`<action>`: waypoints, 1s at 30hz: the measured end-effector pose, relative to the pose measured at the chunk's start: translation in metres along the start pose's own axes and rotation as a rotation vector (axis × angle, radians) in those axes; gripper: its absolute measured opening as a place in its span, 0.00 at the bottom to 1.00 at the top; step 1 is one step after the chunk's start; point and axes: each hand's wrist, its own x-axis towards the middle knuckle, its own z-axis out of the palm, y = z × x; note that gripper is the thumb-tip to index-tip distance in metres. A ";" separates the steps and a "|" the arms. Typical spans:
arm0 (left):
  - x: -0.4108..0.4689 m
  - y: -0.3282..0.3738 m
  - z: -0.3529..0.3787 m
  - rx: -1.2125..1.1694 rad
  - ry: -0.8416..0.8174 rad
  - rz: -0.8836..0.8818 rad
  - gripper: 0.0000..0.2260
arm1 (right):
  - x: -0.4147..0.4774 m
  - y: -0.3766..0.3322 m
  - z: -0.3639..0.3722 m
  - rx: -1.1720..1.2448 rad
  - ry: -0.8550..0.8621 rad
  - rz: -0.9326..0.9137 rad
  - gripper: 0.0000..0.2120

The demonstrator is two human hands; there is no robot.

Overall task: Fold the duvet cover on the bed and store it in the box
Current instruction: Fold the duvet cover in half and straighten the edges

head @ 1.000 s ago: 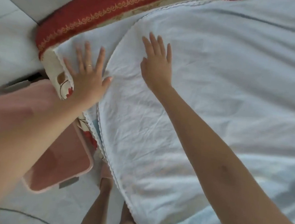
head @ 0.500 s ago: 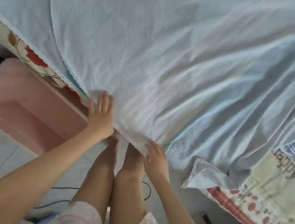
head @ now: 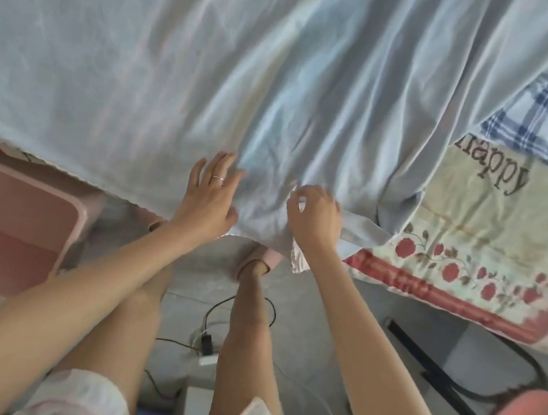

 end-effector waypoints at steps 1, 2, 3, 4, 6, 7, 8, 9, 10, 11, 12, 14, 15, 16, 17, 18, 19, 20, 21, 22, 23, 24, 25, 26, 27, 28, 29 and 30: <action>-0.001 0.019 0.011 -0.025 0.031 0.043 0.28 | 0.008 0.018 -0.010 0.006 0.137 0.037 0.12; -0.002 0.046 0.022 -0.052 0.036 0.081 0.29 | 0.016 0.044 -0.021 0.003 0.231 0.110 0.16; -0.001 0.066 0.028 -0.081 0.006 0.099 0.31 | 0.026 0.062 -0.029 -0.009 0.269 0.210 0.22; 0.002 0.091 0.036 -0.099 -0.046 0.106 0.34 | 0.035 0.086 -0.036 0.002 0.255 0.330 0.29; 0.013 0.138 0.057 -0.059 -0.166 0.062 0.41 | 0.049 0.126 -0.048 0.129 0.202 0.503 0.36; 0.021 0.162 0.070 -0.013 -0.194 0.039 0.40 | 0.055 0.146 -0.053 0.244 0.184 0.529 0.36; 0.028 0.181 0.080 0.012 -0.179 0.015 0.35 | 0.060 0.160 -0.056 0.373 0.166 0.514 0.34; 0.031 0.199 0.087 0.026 -0.180 -0.010 0.25 | 0.061 0.173 -0.058 0.483 0.140 0.468 0.30; 0.032 0.211 0.089 0.061 -0.183 -0.003 0.15 | 0.062 0.180 -0.059 0.568 0.112 0.429 0.26; 0.032 0.228 0.093 0.087 -0.222 0.034 0.10 | 0.061 0.192 -0.062 0.618 0.097 0.420 0.21; 0.029 0.246 0.102 0.076 -0.270 0.081 0.09 | 0.059 0.207 -0.064 0.649 0.104 0.446 0.17; 0.015 0.276 0.115 -0.061 -0.442 0.070 0.11 | 0.053 0.238 -0.066 0.700 0.139 0.539 0.11; 0.008 0.289 0.121 -0.101 -0.478 0.042 0.13 | 0.048 0.255 -0.068 0.730 0.147 0.576 0.10; 0.004 0.302 0.127 -0.121 -0.485 0.028 0.13 | 0.044 0.273 -0.071 0.744 0.154 0.600 0.08; 0.000 0.312 0.134 -0.131 -0.503 0.029 0.14 | 0.040 0.288 -0.074 0.740 0.154 0.607 0.07; -0.003 0.319 0.141 -0.143 -0.539 0.018 0.13 | 0.038 0.299 -0.075 0.713 0.149 0.599 0.06; -0.003 0.327 0.146 -0.142 -0.585 0.010 0.13 | 0.037 0.308 -0.079 0.676 0.142 0.589 0.05; -0.002 0.334 0.150 -0.126 -0.613 0.017 0.13 | 0.038 0.315 -0.082 0.643 0.130 0.576 0.06; -0.001 0.341 0.152 -0.094 -0.621 0.040 0.12 | 0.038 0.319 -0.084 0.619 0.123 0.563 0.08; 0.000 0.347 0.152 -0.065 -0.621 0.064 0.12 | 0.040 0.323 -0.086 0.602 0.125 0.555 0.09; 0.000 0.348 0.152 -0.052 -0.601 0.085 0.13 | 0.042 0.323 -0.086 0.599 0.132 0.548 0.10; 0.000 0.350 0.154 -0.064 -0.578 0.095 0.14 | 0.044 0.322 -0.087 0.608 0.145 0.555 0.12; -0.002 0.350 0.155 -0.086 -0.552 0.100 0.16 | 0.047 0.321 -0.090 0.635 0.161 0.573 0.13; -0.004 0.349 0.155 -0.104 -0.541 0.100 0.17 | 0.050 0.318 -0.093 0.685 0.178 0.595 0.13; -0.005 0.349 0.156 -0.116 -0.544 0.103 0.17 | 0.054 0.318 -0.095 0.767 0.187 0.622 0.11; -0.008 0.348 0.158 -0.131 -0.554 0.099 0.18 | 0.061 0.316 -0.099 0.872 0.184 0.646 0.07; -0.011 0.349 0.159 -0.148 -0.561 0.094 0.18 | 0.067 0.315 -0.104 0.971 0.169 0.661 0.07; -0.014 0.350 0.160 -0.173 -0.570 0.090 0.17 | 0.075 0.315 -0.109 1.036 0.144 0.651 0.11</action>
